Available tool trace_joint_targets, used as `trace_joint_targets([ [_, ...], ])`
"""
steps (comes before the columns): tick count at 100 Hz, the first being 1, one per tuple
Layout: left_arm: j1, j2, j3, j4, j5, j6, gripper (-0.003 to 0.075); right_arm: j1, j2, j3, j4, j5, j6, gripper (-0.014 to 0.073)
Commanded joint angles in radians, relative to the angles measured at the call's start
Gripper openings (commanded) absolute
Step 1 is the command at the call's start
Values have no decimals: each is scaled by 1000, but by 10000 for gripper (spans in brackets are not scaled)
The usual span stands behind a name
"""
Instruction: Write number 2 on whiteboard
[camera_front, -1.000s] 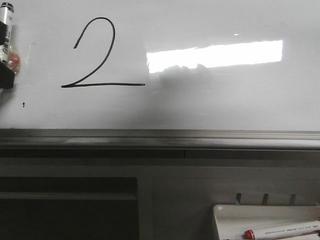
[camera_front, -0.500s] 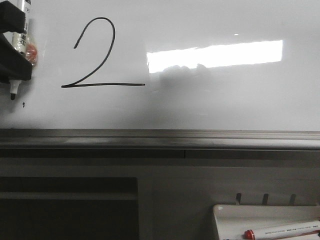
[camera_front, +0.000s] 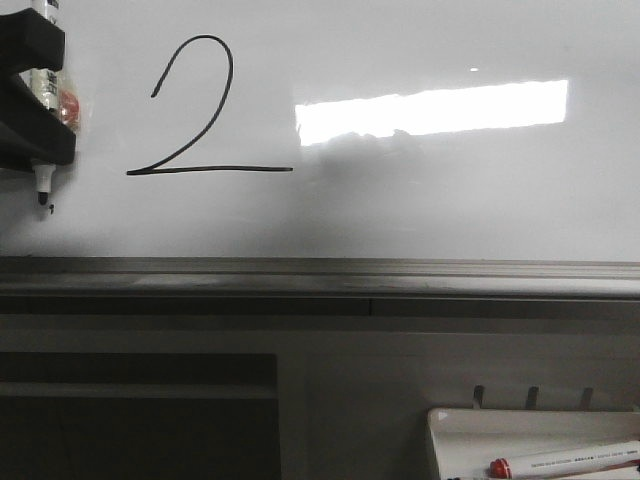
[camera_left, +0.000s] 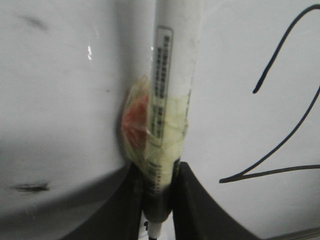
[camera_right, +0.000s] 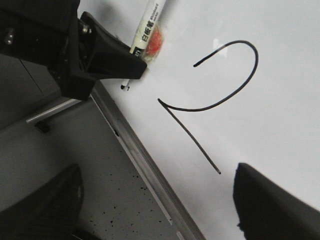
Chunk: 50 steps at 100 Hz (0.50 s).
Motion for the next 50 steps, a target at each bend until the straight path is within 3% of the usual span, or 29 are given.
trace_joint_targets([
  [1,-2,-2,-30,-13,-64,-5,-17,-5,-33,-33,0,-68,0,545],
  [9,-2,-2,-30,-11,-73,-5,18,-5,-33,-33,0,-68,0,545],
  [33,-2,-2,-30,-5,-89,-5,222,-5,-33,-33,0,-59,0,545],
  [50,-2,-12,-30,18,-89,-5,245,-5,-33,-33,0,-59,0,545],
])
